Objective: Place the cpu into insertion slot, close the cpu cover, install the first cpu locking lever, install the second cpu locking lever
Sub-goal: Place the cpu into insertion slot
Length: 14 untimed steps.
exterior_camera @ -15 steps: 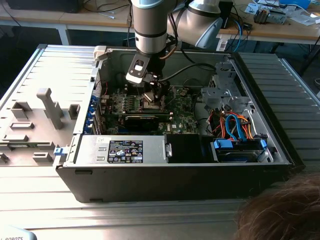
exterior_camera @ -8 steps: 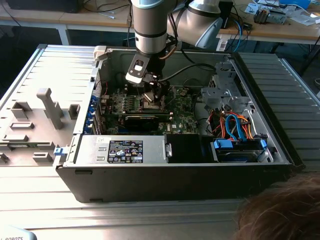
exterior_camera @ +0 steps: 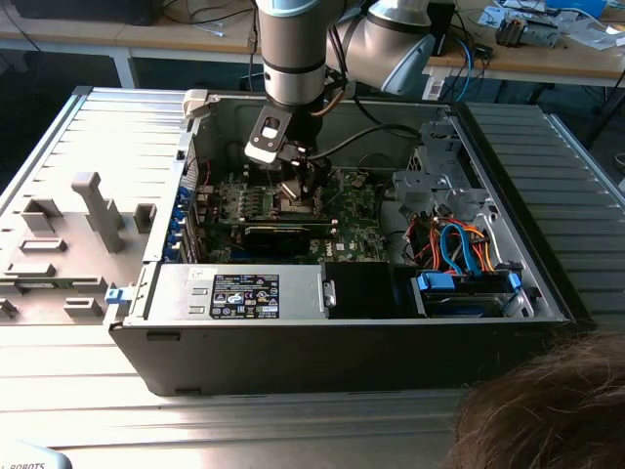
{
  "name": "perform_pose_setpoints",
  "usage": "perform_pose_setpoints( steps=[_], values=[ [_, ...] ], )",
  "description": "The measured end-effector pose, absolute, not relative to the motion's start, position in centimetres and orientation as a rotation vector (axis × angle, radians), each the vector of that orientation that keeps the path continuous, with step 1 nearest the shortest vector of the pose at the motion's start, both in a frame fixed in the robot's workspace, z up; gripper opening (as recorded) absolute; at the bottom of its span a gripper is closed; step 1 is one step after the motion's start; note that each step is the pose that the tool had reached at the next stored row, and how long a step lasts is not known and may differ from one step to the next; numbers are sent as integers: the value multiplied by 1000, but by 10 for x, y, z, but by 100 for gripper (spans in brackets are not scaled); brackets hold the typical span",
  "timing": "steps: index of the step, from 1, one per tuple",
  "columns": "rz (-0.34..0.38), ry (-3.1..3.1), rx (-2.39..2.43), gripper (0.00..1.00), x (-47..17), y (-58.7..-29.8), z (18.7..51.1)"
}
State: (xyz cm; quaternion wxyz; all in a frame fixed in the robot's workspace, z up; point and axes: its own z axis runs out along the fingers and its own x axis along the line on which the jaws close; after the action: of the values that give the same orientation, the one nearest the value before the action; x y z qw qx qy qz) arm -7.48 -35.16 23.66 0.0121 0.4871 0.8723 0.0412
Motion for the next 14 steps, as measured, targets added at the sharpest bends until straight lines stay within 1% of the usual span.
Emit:
perform_pose_setpoints(
  steps=[14],
  values=[
    [128, 2703, 1546, 54, -75, -352, 236]
  ],
)
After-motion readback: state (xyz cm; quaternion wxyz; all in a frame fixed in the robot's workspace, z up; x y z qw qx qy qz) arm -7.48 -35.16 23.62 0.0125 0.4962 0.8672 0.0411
